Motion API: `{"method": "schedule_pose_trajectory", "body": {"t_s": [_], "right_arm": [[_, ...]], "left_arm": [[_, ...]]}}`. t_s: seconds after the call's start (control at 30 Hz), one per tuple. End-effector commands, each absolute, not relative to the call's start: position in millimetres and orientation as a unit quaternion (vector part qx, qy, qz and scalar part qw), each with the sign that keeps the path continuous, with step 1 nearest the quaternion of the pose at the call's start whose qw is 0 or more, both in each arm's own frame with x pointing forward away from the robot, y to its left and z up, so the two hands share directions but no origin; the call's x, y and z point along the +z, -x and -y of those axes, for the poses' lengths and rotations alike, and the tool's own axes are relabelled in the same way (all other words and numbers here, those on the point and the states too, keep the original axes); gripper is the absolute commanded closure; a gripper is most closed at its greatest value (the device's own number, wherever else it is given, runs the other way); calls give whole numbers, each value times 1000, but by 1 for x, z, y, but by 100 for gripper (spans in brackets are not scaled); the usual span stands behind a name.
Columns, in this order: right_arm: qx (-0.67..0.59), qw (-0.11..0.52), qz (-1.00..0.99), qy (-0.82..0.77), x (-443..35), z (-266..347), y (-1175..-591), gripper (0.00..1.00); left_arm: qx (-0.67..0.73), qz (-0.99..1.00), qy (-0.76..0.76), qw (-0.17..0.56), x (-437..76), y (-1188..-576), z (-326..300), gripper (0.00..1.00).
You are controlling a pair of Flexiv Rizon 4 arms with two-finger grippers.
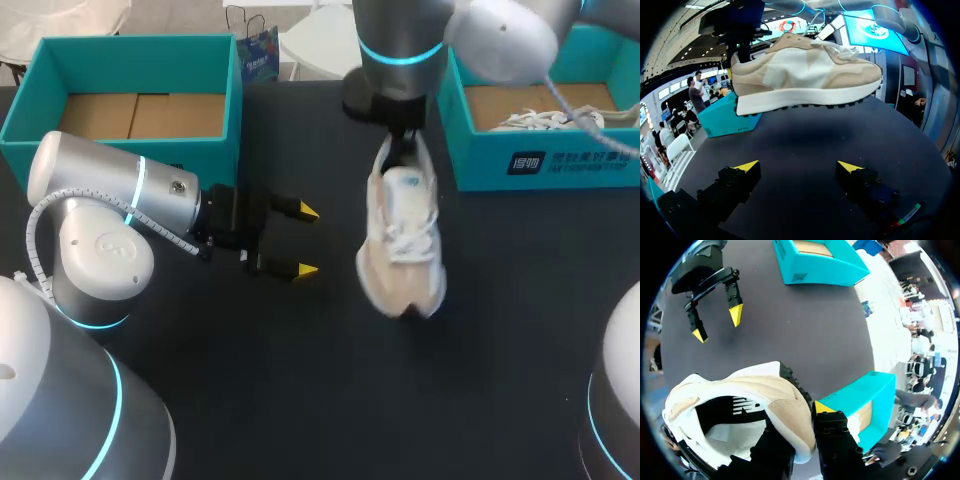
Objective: Take the shoe out of the shoebox, open the shoe tongue, remove and reinsert the insole, then place the shoe into the shoebox
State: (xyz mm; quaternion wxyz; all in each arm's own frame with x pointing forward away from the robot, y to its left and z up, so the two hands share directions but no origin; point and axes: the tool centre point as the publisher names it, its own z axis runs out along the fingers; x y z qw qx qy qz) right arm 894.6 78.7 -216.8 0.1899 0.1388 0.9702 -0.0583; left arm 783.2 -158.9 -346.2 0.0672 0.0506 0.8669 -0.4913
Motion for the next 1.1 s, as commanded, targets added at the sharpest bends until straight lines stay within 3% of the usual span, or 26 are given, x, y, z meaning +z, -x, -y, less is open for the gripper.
{"method": "schedule_pose_trajectory", "body": {"t_s": [0.03, 0.8, 1.1], "right_arm": [[-95, 230, -964, -98, -138, -82, -872, 100], [-100, 236, -960, -110, -132, -80, -872, 100], [-86, 223, -968, -76, -119, -31, -933, 100]], "left_arm": [[-490, -868, -51, 67, -346, -783, 160, 0], [-490, -868, -51, 67, -346, -783, 160, 0], [-490, -868, -51, 67, -346, -783, 160, 0]]}}
